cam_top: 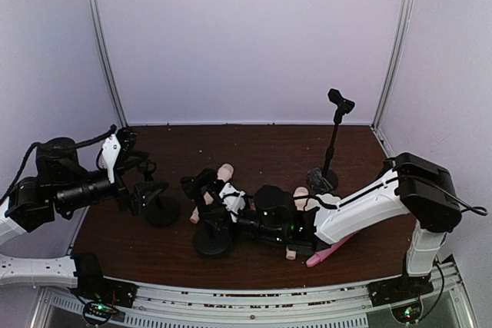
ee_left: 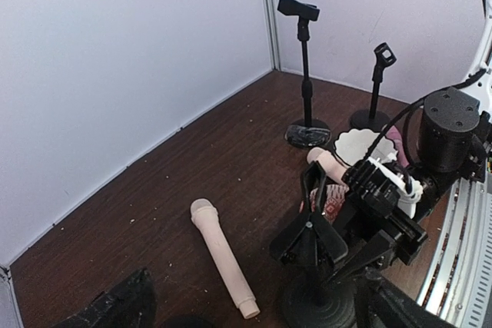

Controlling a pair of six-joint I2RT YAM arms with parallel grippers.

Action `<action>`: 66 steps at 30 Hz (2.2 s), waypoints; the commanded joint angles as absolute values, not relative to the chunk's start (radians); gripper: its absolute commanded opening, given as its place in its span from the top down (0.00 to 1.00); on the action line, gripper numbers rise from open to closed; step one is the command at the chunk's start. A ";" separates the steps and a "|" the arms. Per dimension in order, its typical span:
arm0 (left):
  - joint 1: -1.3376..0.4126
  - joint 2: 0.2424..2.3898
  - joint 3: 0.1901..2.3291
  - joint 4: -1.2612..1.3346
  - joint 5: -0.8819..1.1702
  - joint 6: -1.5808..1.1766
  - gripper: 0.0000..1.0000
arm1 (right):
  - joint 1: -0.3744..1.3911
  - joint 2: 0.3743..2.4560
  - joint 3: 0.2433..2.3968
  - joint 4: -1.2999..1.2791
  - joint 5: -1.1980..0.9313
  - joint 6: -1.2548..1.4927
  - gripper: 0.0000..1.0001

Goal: Attach the microphones to the stand

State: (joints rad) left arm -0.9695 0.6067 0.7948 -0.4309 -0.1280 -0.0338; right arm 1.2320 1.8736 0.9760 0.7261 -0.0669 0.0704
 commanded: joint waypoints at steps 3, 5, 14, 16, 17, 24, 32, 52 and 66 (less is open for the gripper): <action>-0.965 0.636 0.819 -0.428 -0.050 -0.027 0.08 | 1.233 1.911 0.981 0.935 0.037 0.060 0.91; -0.965 0.643 0.821 -0.429 -0.037 -0.021 0.08 | 1.230 1.930 0.982 0.940 0.039 0.071 0.90; -0.965 0.706 0.825 -0.429 0.041 0.020 0.07 | 1.230 1.964 0.981 0.893 0.044 0.094 0.62; -0.964 0.717 0.822 -0.426 0.051 0.022 0.07 | 1.229 1.952 0.975 0.869 0.035 0.090 0.53; -0.964 0.719 0.819 -0.421 0.055 0.022 0.07 | 1.230 1.942 0.970 0.856 0.034 0.084 0.51; -0.957 0.720 0.809 -0.396 0.073 0.048 0.07 | 1.236 1.790 0.822 0.773 0.105 0.055 0.33; -0.956 0.793 0.856 -0.349 0.120 0.068 0.07 | 1.252 1.534 0.706 0.459 0.189 0.103 0.27; -0.957 1.061 1.018 -0.138 0.248 -0.009 0.17 | 1.255 1.047 0.621 -0.467 0.338 0.787 0.52; -0.957 0.934 0.906 -0.127 0.237 -0.052 0.19 | 1.248 1.552 1.017 -0.705 0.274 0.824 0.48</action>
State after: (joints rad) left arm -0.9611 0.9813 0.9478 -0.1844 0.2356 -0.0360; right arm 1.2503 1.5303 0.9691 -0.5983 0.2798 0.7811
